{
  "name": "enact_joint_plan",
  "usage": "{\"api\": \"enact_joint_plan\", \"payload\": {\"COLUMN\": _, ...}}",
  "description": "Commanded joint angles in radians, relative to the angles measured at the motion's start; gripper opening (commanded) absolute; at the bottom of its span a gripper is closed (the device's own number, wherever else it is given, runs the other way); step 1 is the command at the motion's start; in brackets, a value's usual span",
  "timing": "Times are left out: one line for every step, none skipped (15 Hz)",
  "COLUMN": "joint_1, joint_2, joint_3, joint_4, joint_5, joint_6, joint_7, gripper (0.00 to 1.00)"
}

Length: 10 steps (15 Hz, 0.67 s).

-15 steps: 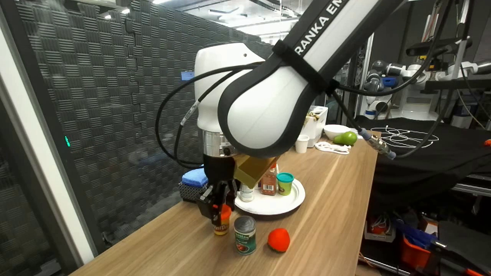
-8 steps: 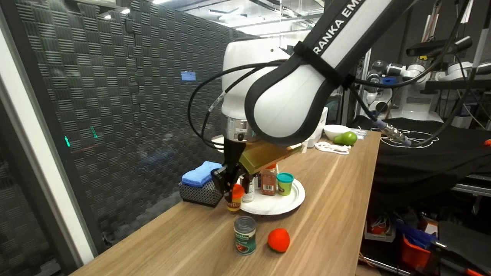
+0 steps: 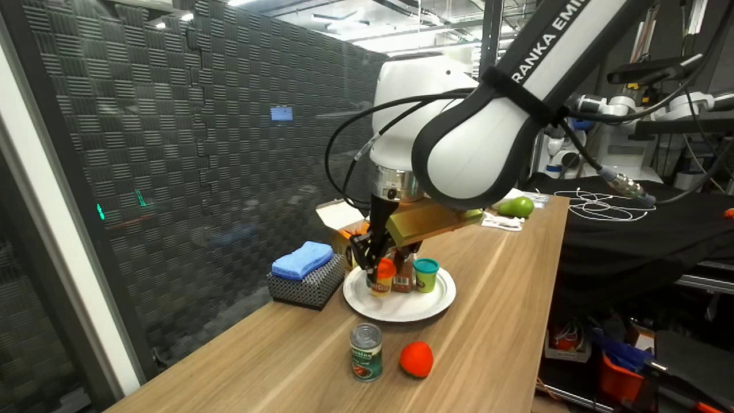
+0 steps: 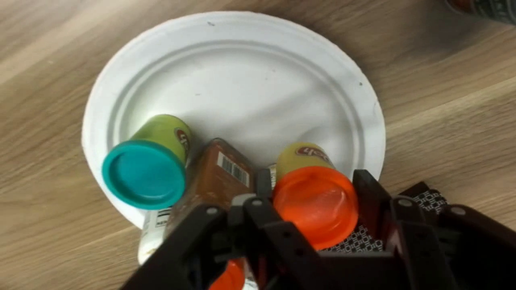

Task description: Pick up the objects from the countertop and put them on the white plate.

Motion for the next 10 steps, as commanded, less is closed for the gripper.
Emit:
{"api": "enact_joint_plan", "payload": {"joint_1": 0.009, "joint_2": -0.032, "joint_3": -0.031, "joint_4": -0.021, "joint_5": -0.066, "joint_6": -0.015, "joint_7": 0.086, "gripper": 0.28}}
{"api": "enact_joint_plan", "payload": {"joint_1": 0.002, "joint_2": -0.023, "joint_3": -0.028, "joint_4": -0.013, "joint_5": -0.064, "joint_6": -0.025, "joint_7": 0.087, "gripper": 0.28}}
{"api": "enact_joint_plan", "payload": {"joint_1": -0.006, "joint_2": -0.018, "joint_3": -0.021, "joint_4": -0.01, "joint_5": -0.053, "joint_6": -0.034, "joint_7": 0.079, "gripper": 0.28}}
{"api": "enact_joint_plan", "payload": {"joint_1": -0.011, "joint_2": -0.01, "joint_3": -0.015, "joint_4": -0.003, "joint_5": -0.046, "joint_6": -0.044, "joint_7": 0.072, "gripper": 0.28}}
{"api": "enact_joint_plan", "payload": {"joint_1": -0.016, "joint_2": -0.005, "joint_3": -0.008, "joint_4": 0.002, "joint_5": -0.038, "joint_6": -0.049, "joint_7": 0.062, "gripper": 0.28}}
{"api": "enact_joint_plan", "payload": {"joint_1": -0.019, "joint_2": 0.0, "joint_3": -0.003, "joint_4": 0.005, "joint_5": -0.032, "joint_6": -0.055, "joint_7": 0.054, "gripper": 0.28}}
{"api": "enact_joint_plan", "payload": {"joint_1": -0.023, "joint_2": 0.007, "joint_3": 0.004, "joint_4": 0.01, "joint_5": -0.024, "joint_6": -0.062, "joint_7": 0.043, "gripper": 0.28}}
{"api": "enact_joint_plan", "payload": {"joint_1": -0.029, "joint_2": 0.013, "joint_3": 0.011, "joint_4": 0.013, "joint_5": -0.014, "joint_6": -0.066, "joint_7": 0.034, "gripper": 0.28}}
{"api": "enact_joint_plan", "payload": {"joint_1": -0.033, "joint_2": 0.022, "joint_3": 0.018, "joint_4": 0.018, "joint_5": -0.004, "joint_6": -0.067, "joint_7": 0.026, "gripper": 0.28}}
{"api": "enact_joint_plan", "payload": {"joint_1": -0.037, "joint_2": 0.028, "joint_3": 0.023, "joint_4": 0.022, "joint_5": 0.003, "joint_6": -0.067, "joint_7": 0.021, "gripper": 0.28}}
